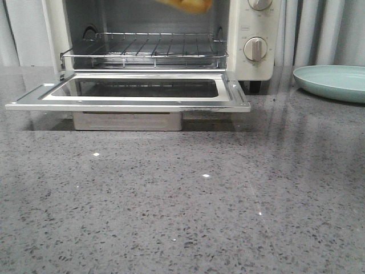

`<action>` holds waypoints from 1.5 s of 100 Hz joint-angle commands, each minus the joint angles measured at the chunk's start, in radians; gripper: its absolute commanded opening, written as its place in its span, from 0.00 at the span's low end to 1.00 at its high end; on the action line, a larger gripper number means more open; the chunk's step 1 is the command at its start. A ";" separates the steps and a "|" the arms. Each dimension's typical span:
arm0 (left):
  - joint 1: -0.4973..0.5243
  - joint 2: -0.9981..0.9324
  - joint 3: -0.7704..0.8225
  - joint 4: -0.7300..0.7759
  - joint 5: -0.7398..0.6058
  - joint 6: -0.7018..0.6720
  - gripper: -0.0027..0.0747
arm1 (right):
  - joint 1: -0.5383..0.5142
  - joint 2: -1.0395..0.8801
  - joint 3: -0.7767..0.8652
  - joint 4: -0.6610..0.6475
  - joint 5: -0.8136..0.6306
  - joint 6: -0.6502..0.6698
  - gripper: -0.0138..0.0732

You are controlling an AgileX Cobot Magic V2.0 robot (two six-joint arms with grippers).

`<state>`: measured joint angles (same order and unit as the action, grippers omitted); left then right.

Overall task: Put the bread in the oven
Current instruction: 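Carry the croissant with the right gripper into the oven above the rack, then lower the croissant onto the wire rack and open the right gripper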

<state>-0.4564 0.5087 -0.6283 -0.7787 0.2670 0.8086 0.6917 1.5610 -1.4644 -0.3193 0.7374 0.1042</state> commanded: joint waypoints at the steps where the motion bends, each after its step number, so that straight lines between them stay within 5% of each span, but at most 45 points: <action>1: 0.004 0.005 -0.029 -0.030 -0.060 0.000 0.01 | -0.020 0.035 -0.100 -0.056 -0.084 -0.008 0.08; 30: 0.004 0.005 -0.029 -0.030 -0.042 0.000 0.01 | -0.084 0.255 -0.322 -0.099 -0.065 -0.008 0.08; 60: 0.004 0.005 -0.029 -0.030 -0.019 0.000 0.01 | -0.100 0.340 -0.370 -0.231 -0.148 -0.001 0.11; 67: 0.004 0.005 -0.029 -0.030 -0.019 0.000 0.01 | -0.100 0.344 -0.370 -0.222 -0.148 0.001 0.23; 84: 0.004 0.005 -0.029 -0.030 -0.023 0.000 0.01 | -0.100 0.344 -0.370 -0.222 -0.139 0.005 0.79; 92: 0.004 0.005 -0.029 -0.030 -0.041 0.000 0.01 | -0.100 0.340 -0.370 -0.220 -0.121 0.007 0.88; 111: 0.004 -0.020 -0.029 -0.017 -0.098 0.000 0.01 | -0.089 0.283 -0.367 -0.163 -0.042 0.079 0.74; 137: 0.004 -0.165 -0.001 0.066 -0.091 0.000 0.01 | 0.026 0.035 -0.081 -0.107 -0.030 0.087 0.08; 150: 0.004 -0.277 0.066 0.086 -0.091 -0.008 0.01 | 0.084 -0.228 0.249 -0.107 -0.247 0.174 0.10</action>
<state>-0.4564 0.2875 -0.5788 -0.6961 0.2305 0.8086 0.7466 1.5515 -1.3783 -0.4085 0.6732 0.2200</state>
